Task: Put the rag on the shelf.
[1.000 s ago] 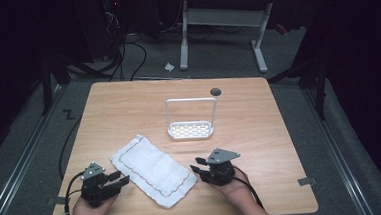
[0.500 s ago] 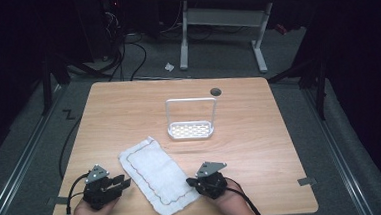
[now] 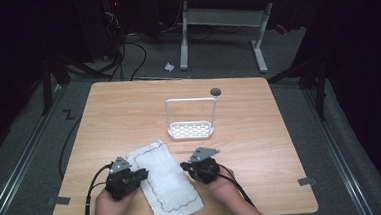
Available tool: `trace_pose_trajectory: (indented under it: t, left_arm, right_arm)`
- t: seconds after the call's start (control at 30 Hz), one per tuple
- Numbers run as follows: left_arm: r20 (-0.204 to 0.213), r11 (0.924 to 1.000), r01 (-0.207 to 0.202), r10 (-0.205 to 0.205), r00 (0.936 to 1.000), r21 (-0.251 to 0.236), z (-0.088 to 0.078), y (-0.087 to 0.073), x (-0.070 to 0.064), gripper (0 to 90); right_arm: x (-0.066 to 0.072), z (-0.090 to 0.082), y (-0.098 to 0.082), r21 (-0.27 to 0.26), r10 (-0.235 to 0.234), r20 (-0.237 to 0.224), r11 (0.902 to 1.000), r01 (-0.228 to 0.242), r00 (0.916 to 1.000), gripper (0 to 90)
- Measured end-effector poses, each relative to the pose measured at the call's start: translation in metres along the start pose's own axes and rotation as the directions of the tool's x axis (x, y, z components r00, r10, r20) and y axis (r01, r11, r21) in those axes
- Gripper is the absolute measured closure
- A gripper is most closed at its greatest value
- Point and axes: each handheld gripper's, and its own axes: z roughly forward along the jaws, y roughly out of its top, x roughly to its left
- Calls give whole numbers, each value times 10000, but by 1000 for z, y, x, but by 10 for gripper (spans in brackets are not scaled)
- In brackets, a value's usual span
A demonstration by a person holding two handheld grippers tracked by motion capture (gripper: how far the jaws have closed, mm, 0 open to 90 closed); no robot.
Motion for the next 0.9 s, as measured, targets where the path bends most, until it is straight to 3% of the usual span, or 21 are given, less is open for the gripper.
trace_pose_trajectory:
  t: [0.07,0.1,0.13,0.2,0.27,0.3,0.37,0.5,0.63,0.67,0.77,0.83,0.9]
  left_arm:
    - [70,9991,-354,353,9994,247,1,-5,-3,796]
    - [136,9988,-391,387,9992,281,0,-6,-3,794]
    - [229,9988,-391,385,9990,282,-1,-8,-2,794]
    - [482,9993,-284,272,9985,243,-2,-9,-2,774]
    - [692,9994,-239,221,9974,246,-1,-10,-4,770]
    - [707,9977,-504,471,9964,453,2,-12,-10,770]
    - [738,9964,-612,568,9957,582,4,-12,-13,769]
    - [1169,9923,-1009,920,9889,720,15,-10,-28,759]
    - [1436,9904,-1151,1033,9842,769,23,-6,-38,755]
    - [1596,9930,-925,798,9840,740,26,-6,-45,755]
    - [1875,9886,-1316,1160,9754,728,35,-2,-54,747]
    - [1941,9852,-1593,1444,9703,635,40,-1,-62,743]
    - [2249,9845,-1630,1446,9636,653,44,0,-69,738]
  right_arm:
    - [-2,9,8,103,114,-62,9999,-114,9999,900]
    - [-4,26,21,248,135,-212,9996,-129,9997,900]
    - [-4,26,21,248,135,-212,9996,-129,9997,900]
    - [1,46,29,622,-155,-195,9979,167,9997,900]
    - [3,53,26,974,-243,-140,9949,256,9996,900]
    - [4,52,22,869,-250,-121,9959,260,9996,900]
    - [3,50,18,781,-164,-183,9968,178,9997,900]
    - [2,26,-4,684,-154,-128,9975,163,9998,900]
    - [2,8,-22,427,32,10,9991,-32,10000,900]
    - [1,2,-29,316,124,38,9994,-125,9999,900]
    - [-2,-16,-46,216,485,78,9986,-487,9988,900]
    - [-3,-27,-52,381,445,218,9982,-453,9988,900]
    - [-4,-40,-62,448,331,434,9984,-351,9985,900]
